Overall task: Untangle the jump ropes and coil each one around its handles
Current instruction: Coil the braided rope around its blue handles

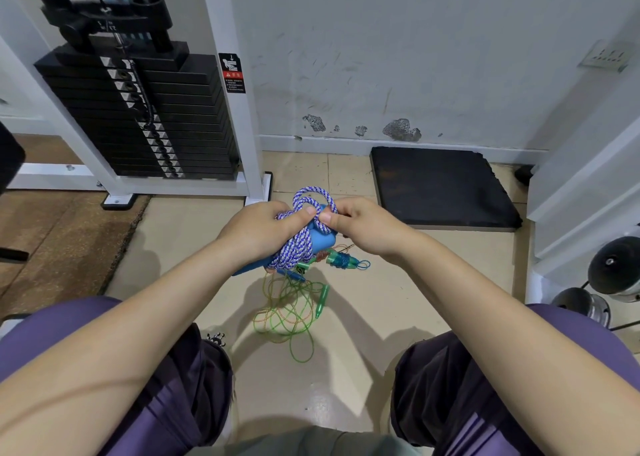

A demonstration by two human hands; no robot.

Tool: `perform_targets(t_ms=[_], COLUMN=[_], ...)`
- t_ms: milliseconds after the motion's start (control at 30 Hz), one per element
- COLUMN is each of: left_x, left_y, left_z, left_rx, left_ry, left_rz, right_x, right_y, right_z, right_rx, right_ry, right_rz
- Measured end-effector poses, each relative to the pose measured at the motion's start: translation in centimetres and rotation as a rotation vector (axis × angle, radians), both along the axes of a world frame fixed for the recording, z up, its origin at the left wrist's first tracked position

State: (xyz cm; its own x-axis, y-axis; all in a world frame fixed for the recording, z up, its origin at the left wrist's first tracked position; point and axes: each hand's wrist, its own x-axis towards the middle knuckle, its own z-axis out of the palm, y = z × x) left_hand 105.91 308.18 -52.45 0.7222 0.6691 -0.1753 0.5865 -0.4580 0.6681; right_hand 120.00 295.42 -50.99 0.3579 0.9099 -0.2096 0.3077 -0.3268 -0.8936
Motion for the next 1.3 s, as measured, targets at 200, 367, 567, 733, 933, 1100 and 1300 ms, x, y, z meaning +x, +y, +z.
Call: perform_targets(t_ms=[200,367,567,733,933,1100,1300], left_x=[0.3,0.5,0.3,0.2,0.0,-0.1,-0.1], left_y=[0.1,-0.3,0.0,0.2,0.3,0.3,0.5], left_z=[0.6,0.8,0.7,0.6,0.8,0.8,1.4], left_rx=[-0.112,-0.135,-0.208,-0.322,-0.323,-0.250,-0.319], left_ry=[-0.091,-0.154,-0.163,-0.183,-0.194,-0.188,-0.212], left_rz=[0.052,0.075,0.115,0.116,0.137,0.180,0.179], right_x=[-0.5,-0.4,-0.3,-0.4,-0.7,-0.6,-0.7], right_y=[0.3,0.3,0.4,0.5,0.5,0.4,0.2], right_z=[0.6,0.4,-0.1,-0.5,-0.7,0.2,-0.4], right_rx=[0.192,0.349,0.397,0.378,0.328,0.214,0.170], right_ry=[-0.108,-0.318,-0.447,-0.447,-0.410,-0.368,-0.310], right_rz=[-0.206,-0.268,-0.213,-0.190,-0.138,-0.003,0.014])
